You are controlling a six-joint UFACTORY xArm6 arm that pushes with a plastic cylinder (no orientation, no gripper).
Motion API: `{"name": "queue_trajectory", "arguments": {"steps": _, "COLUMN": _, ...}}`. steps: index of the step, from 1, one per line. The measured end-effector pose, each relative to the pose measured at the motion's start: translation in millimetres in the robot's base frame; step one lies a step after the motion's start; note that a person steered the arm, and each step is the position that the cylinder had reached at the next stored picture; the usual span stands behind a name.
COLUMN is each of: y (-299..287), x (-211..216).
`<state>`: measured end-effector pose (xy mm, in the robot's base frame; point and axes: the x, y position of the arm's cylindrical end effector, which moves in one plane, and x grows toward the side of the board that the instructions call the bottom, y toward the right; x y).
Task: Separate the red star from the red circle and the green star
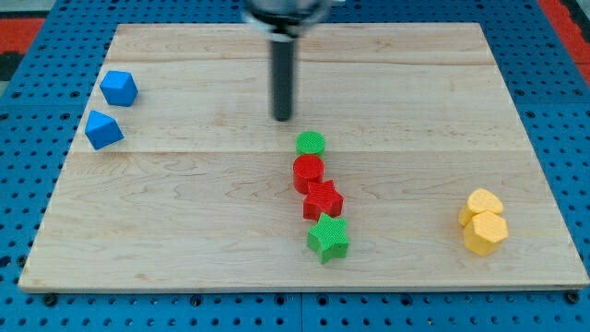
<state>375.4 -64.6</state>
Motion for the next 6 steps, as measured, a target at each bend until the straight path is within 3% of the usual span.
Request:
{"name": "queue_trajectory", "arguments": {"steps": 1, "y": -96, "x": 20}}
{"name": "queue_trajectory", "arguments": {"steps": 2, "y": -113, "x": 100}}
{"name": "queue_trajectory", "arguments": {"steps": 3, "y": -101, "x": 159}}
{"name": "queue_trajectory", "arguments": {"steps": 6, "y": 52, "x": 160}}
